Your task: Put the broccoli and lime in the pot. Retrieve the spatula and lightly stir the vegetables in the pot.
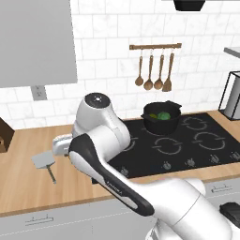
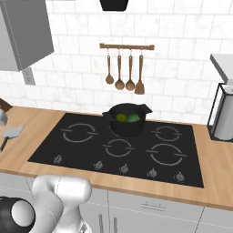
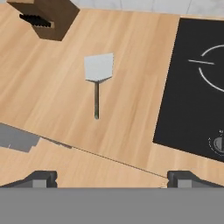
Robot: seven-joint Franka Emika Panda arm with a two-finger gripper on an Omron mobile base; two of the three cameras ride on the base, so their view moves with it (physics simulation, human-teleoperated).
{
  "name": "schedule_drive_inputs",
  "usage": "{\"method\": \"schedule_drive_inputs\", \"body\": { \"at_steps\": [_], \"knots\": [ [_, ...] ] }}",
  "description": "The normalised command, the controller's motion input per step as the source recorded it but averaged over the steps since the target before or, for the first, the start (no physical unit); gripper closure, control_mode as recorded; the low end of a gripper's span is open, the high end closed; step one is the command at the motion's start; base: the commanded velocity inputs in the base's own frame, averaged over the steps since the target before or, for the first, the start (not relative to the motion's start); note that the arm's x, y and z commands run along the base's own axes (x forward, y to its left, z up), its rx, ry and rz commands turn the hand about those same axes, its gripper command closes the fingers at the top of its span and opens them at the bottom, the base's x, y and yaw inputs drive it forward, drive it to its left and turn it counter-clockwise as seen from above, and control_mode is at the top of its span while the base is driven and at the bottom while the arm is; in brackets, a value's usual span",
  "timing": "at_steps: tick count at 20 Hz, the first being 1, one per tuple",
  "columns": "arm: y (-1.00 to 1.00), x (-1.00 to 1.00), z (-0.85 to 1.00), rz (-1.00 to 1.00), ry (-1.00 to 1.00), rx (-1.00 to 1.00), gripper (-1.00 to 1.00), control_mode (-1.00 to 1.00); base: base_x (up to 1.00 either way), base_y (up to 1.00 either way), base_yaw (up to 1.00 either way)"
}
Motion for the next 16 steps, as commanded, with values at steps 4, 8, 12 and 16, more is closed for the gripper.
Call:
{"method": "schedule_drive_inputs", "body": {
  "at_steps": [4,8,12,16],
  "knots": [
    [0.23,0.00,-0.09,0.02,0.07,0.00,-1.00,-1.00,0.00,0.00,0.00],
    [0.20,0.00,-0.09,0.01,0.09,0.00,-1.00,-1.00,0.00,0.00,0.00],
    [0.09,0.00,-0.08,0.00,0.08,0.00,-1.00,-1.00,0.00,0.00,0.00],
    [0.06,0.00,-0.19,0.00,0.05,0.00,-1.00,-1.00,0.00,0.00,0.00]
  ]
}}
